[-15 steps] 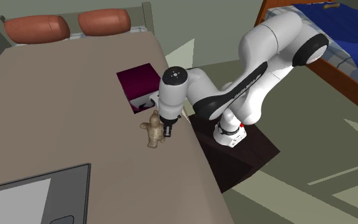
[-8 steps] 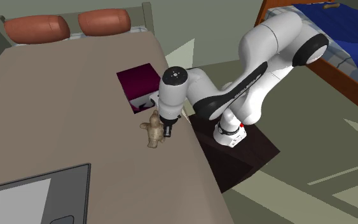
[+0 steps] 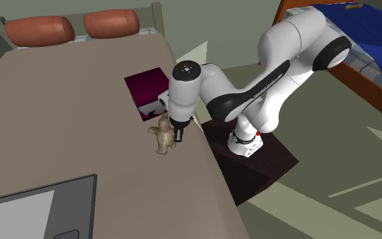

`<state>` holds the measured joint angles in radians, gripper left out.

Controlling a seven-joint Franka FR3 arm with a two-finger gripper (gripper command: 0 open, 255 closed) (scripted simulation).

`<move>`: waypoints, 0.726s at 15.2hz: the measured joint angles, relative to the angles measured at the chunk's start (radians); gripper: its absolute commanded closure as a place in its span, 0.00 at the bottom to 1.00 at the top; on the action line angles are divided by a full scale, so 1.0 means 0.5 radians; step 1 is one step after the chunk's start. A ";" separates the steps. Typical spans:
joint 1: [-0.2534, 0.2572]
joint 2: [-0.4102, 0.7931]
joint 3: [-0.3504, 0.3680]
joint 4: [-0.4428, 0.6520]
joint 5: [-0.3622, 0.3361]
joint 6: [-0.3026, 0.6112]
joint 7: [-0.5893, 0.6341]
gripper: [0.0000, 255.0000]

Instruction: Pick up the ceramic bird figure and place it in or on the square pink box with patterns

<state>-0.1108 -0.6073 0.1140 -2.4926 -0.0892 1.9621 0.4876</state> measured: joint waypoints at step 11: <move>-0.003 -0.005 -0.008 0.288 0.005 -0.291 -0.036 1.00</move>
<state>-0.1124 -0.6099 0.1102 -2.3488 -0.0867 1.8168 0.4696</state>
